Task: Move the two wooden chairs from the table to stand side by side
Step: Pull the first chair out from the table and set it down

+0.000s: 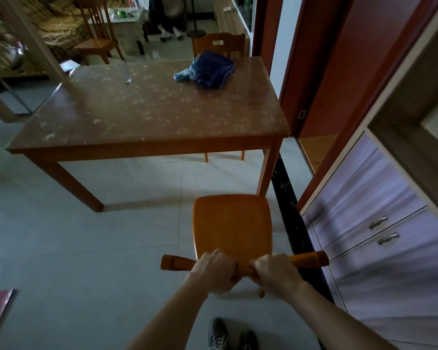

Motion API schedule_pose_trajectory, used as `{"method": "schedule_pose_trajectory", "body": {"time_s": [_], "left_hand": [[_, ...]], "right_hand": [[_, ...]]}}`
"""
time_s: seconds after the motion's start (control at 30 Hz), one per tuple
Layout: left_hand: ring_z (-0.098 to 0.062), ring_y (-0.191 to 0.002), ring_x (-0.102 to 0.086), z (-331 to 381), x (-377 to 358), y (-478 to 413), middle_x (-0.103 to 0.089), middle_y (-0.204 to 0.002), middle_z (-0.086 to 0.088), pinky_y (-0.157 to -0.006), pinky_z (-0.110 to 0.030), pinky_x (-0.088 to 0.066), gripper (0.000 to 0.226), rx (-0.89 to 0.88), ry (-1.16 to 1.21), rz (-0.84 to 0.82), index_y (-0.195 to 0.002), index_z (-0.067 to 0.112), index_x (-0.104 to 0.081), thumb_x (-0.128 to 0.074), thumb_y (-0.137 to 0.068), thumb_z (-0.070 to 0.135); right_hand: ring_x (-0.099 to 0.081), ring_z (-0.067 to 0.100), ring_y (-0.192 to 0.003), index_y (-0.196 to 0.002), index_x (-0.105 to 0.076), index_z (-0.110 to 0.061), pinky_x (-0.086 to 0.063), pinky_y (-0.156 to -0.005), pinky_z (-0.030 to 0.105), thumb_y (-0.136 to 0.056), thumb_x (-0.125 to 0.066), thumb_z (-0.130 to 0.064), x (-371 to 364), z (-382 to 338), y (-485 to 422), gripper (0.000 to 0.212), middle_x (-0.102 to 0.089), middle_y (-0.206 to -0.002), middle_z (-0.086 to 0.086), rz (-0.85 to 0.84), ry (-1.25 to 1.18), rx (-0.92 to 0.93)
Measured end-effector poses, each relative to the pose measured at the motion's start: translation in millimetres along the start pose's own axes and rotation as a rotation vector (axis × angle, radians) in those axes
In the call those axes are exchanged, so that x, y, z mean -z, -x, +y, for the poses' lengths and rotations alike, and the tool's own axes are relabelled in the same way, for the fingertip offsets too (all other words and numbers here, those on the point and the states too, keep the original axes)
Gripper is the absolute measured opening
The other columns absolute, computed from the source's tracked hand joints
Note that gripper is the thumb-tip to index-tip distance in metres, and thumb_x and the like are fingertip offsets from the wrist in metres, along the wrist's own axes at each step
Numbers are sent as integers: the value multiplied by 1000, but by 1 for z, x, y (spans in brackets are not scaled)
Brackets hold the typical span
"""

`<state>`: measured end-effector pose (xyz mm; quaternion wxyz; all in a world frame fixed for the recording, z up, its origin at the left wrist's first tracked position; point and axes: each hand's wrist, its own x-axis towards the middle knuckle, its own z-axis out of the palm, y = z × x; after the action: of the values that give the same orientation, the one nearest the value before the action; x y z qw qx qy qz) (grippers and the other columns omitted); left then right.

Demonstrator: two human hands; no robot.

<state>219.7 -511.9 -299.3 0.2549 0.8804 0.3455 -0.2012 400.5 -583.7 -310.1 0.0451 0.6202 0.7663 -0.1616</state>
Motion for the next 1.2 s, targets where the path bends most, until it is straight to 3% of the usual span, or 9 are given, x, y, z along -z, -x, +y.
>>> {"method": "schedule_pose_trajectory", "body": {"time_s": [0.17, 0.4, 0.73, 0.83, 0.9, 0.97, 1.03, 1.1, 1.2], "left_hand": [[-23, -96, -72, 8, -18, 6, -71, -108, -6, -88, -41, -61, 23, -11, -13, 20, -116, 16, -64, -53, -107, 35], [-22, -101, -71, 10, -35, 11, -72, -114, -3, -91, -42, -60, 25, -6, -16, 29, -121, 22, -64, -56, -104, 38], [-19, -84, -69, 9, -46, 9, -73, -98, -4, -83, -35, -60, 24, 2, 14, -48, -105, 20, -67, -57, -102, 42], [-21, -94, -71, 6, -42, 6, -74, -106, -3, -89, -37, -59, 31, 6, 106, -172, -114, 22, -68, -65, -98, 48], [-23, -105, -69, 0, -26, 6, -71, -117, -2, -95, -38, -57, 42, 20, 253, -230, -125, 24, -65, -68, -95, 53], [-23, -110, -66, -7, 6, 10, -68, -119, -1, -98, -40, -56, 44, -3, 456, -68, -126, 21, -64, -62, -98, 55], [-22, -111, -66, -8, 51, 22, -66, -116, 2, -99, -41, -57, 49, -31, 805, 270, -125, 21, -63, -59, -96, 60], [-13, -113, -66, -3, 98, 37, -65, -124, 3, -95, -29, -57, 53, -147, 938, 611, -127, 21, -62, -61, -93, 62], [-18, -117, -65, 14, 154, 60, -64, -129, -6, -94, -28, -56, 52, -338, 943, 857, -130, 13, -58, -63, -92, 48]], "right_hand": [[-70, 22, -76, -96, -62, -21, -47, -64, 30, -102, -42, -44, -12, -5, 17, 31, -72, -91, 3, -9, -7, 1], [-70, 23, -80, -99, -64, -20, -56, -74, 36, -101, -44, -41, -20, -11, 30, 29, -73, -94, 3, -21, -5, -3], [-70, 23, -82, -103, -63, -28, -55, -77, 36, -99, -42, -44, -37, -11, 39, 27, -74, -96, 1, 22, 22, 27], [-69, 19, -79, -102, -63, -28, -57, -76, 38, -95, -47, -58, -40, -10, 38, 35, -73, -95, -1, -13, 4, 14], [-67, 11, -81, -110, -62, -34, -57, -75, 34, -83, -44, -81, -27, -5, 36, 57, -72, -101, -7, -45, -191, -10], [-65, 5, -93, -127, -58, -40, -53, -77, 25, -78, -34, -92, 0, 6, 30, 75, -71, -117, -9, 28, -435, -69], [-62, 4, -109, -136, -55, -35, -50, -86, 24, -78, -33, -91, 36, 17, 21, 84, -66, -132, -5, 208, -597, -98], [-61, 4, -117, -137, -55, -29, -53, -92, 26, -84, -42, -81, 78, 23, 11, 76, -63, -137, -3, 428, -699, -69], [-62, -2, -116, -137, -54, -22, -55, -87, 17, -92, -53, -63, 141, 19, -1, 61, -63, -133, -6, 695, -793, 24]]}}
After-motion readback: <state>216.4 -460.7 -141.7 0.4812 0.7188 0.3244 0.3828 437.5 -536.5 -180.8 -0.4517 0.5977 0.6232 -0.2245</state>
